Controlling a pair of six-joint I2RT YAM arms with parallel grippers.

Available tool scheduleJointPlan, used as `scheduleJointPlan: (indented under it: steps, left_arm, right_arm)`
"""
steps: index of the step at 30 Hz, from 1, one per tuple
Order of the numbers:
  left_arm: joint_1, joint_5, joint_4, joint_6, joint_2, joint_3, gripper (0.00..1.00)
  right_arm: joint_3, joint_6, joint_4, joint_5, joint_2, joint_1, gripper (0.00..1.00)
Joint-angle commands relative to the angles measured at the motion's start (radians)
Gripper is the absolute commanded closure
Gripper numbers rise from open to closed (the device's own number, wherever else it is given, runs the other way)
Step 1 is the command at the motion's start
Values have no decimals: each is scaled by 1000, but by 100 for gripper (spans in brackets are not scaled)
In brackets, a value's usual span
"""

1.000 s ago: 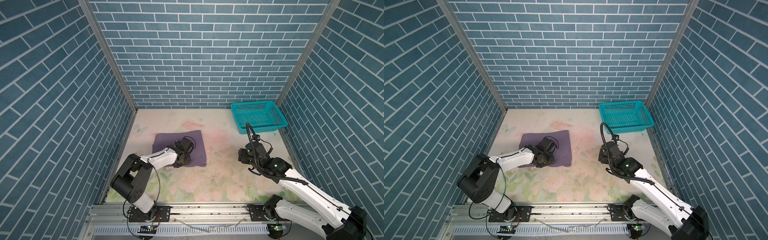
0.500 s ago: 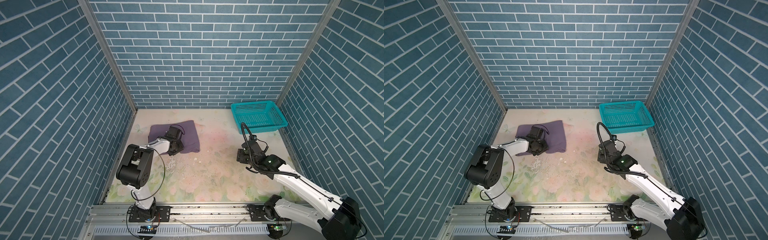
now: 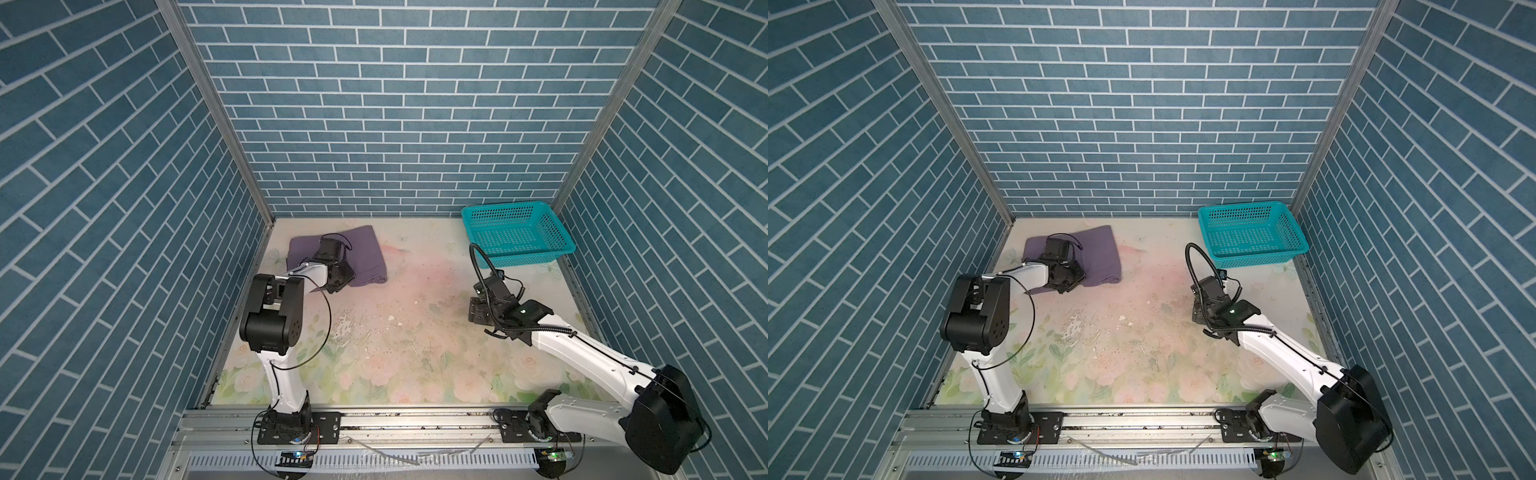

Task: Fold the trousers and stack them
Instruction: 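Drag the purple bundle with the left gripper toward the far corner away from the basket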

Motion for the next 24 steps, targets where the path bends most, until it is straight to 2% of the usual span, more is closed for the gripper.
scheduleJointPlan:
  steps: [1,15,24]
  left_arm:
    - [34,-42,-99,1,100,31,64]
    - [110,-75,-289,58,164,220,52]
    - [170,-52,-288,68,204,271,51]
  right_arm:
    - [37,19,20,-15,8,-12,23]
    - [-7,4,40,-61,7,-72,23]
    - [-12,-7,39,-81,15,-97,23]
